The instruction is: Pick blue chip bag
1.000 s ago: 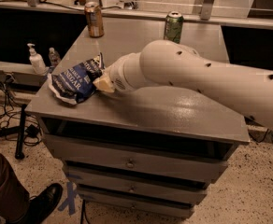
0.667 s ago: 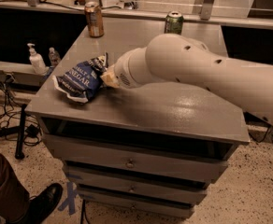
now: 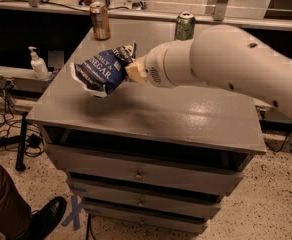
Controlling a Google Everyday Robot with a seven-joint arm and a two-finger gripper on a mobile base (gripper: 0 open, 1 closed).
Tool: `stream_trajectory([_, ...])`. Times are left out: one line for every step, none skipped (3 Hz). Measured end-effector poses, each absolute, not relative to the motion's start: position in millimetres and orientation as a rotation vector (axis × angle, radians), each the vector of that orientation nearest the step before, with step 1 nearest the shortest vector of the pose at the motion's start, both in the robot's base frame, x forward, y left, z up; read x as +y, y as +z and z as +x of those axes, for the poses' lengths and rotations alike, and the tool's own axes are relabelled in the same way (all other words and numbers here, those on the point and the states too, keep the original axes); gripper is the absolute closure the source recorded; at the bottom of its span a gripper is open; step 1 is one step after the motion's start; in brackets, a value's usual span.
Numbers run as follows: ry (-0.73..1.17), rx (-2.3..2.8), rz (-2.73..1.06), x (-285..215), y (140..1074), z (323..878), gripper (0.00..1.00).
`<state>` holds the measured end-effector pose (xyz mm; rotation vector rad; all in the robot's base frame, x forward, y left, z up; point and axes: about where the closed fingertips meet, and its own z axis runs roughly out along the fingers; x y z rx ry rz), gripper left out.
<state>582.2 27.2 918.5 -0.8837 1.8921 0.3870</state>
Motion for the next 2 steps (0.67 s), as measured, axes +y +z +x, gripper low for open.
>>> stream_trajectory([0.345, 1.853, -0.729, -16.4, 950.5, 576.4, 1.00])
stream_trajectory([0.345, 1.853, -0.729, -16.4, 950.6, 576.4, 1.00])
